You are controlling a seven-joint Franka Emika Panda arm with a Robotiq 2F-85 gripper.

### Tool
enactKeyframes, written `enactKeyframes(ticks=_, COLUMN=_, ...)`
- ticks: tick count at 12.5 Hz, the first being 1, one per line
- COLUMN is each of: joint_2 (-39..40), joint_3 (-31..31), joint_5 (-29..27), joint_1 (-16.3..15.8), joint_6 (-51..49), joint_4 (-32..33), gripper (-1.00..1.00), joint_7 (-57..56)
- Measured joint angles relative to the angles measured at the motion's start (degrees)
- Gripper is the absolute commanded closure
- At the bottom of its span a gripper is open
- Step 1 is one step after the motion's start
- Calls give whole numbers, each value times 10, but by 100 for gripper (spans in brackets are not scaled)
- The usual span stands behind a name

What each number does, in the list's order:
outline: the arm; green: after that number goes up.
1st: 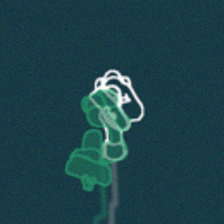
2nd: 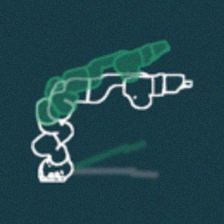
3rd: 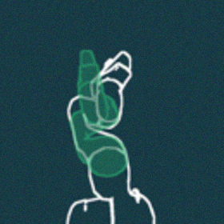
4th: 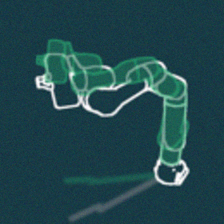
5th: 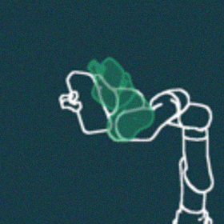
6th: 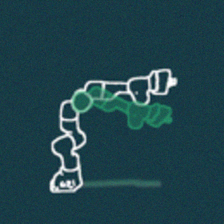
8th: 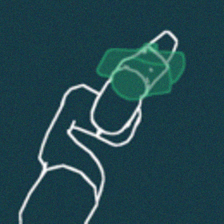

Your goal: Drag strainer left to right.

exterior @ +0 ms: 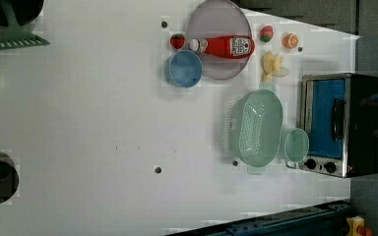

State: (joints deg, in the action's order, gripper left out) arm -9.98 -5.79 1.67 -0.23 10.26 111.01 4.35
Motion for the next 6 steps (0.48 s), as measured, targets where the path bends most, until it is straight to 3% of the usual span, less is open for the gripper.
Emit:
enactKeyframes(ticks=3, joint_2=-10, joint_3=2, joint_5=-3, joint_1=-2, joint_6=-73, joint_4=-65, gripper=-100, joint_7=-9)
enactKeyframes(ticks=6, joint_2=-24, joint_3=9, joint_5=11, joint_1=-10, joint_6=-79, joint_4=-64, gripper=-100, joint_7=-15)
